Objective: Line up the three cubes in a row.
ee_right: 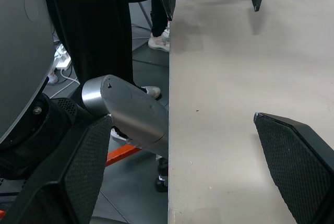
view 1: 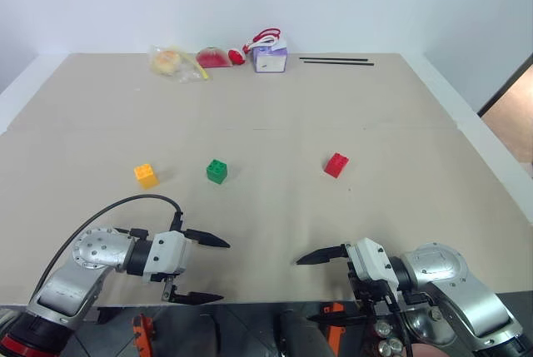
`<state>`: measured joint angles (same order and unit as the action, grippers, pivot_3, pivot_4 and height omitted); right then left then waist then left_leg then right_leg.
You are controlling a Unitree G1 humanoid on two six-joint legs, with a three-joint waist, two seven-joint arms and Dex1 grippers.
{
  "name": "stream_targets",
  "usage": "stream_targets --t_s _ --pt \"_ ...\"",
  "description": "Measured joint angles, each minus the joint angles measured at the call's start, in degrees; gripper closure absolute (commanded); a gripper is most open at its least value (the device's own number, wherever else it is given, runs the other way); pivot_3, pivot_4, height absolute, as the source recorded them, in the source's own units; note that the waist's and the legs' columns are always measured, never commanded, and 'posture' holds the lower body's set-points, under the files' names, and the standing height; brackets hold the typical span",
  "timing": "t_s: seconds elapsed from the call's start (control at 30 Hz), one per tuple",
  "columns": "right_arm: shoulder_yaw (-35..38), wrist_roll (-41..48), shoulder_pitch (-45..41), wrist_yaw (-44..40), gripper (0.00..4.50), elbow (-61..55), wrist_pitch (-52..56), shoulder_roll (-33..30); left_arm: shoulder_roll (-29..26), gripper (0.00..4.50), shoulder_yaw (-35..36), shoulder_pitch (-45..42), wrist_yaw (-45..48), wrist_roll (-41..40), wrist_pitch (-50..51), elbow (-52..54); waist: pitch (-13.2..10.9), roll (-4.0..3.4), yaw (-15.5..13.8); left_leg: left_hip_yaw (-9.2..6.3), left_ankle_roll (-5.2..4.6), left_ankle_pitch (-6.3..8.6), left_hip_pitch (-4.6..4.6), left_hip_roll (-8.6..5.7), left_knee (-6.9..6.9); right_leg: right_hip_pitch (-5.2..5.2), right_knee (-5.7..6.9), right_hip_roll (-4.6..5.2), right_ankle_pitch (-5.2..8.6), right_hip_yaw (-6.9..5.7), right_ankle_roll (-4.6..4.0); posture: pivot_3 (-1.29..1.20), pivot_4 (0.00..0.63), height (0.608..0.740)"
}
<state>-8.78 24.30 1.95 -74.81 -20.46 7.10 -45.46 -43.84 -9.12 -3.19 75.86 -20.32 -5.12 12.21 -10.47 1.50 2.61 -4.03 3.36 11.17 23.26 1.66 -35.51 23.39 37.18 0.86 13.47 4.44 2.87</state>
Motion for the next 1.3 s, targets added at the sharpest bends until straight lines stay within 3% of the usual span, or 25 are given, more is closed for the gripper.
stream_targets --t_s 0.57,0.87,1.13,1.3 --pt "0.73 2.66 -2.02 2.8 0.0 -0.07 4.03 2.54 0.7 0.02 -0.05 1.63 -0.79 0.72 -1.01 0.73 0.0 0.0 -0.01 0.02 0.0 0.0 -0.01 0.03 0.01 -0.01 0.01 -0.05 -0.01 0.03 0.02 0.0 0.15 0.74" --pt "15.58 16.65 -15.35 18.79 0.0 2.18 21.91 4.36 13.89 0.02 0.14 -10.07 -17.2 -3.15 15.59 2.22 -0.01 0.08 -0.02 0.02 -0.05 -0.03 0.04 -0.01 -0.32 -0.12 0.05 -0.13 -0.22 0.15 0.21 0.0 0.15 0.74" --pt "13.53 6.26 -30.56 19.43 0.0 25.83 24.21 -2.16 27.71 0.02 -2.86 -16.01 -29.63 -0.41 19.11 1.73 -0.02 0.06 0.08 0.12 -0.05 -0.03 0.02 -0.05 -0.32 -0.1 0.04 -0.2 -0.42 0.35 0.52 0.0 0.15 0.74" --pt "8.75 0.09 -36.45 14.87 0.0 37.44 20.53 -1.57 31.08 0.02 -4.22 -17.55 -33.22 0.99 19.15 1.5 -0.01 0.03 0.21 0.14 -0.06 -0.02 -0.02 -0.03 -0.24 -0.07 0.05 -0.27 -0.43 0.42 0.52 0.0 0.15 0.74"
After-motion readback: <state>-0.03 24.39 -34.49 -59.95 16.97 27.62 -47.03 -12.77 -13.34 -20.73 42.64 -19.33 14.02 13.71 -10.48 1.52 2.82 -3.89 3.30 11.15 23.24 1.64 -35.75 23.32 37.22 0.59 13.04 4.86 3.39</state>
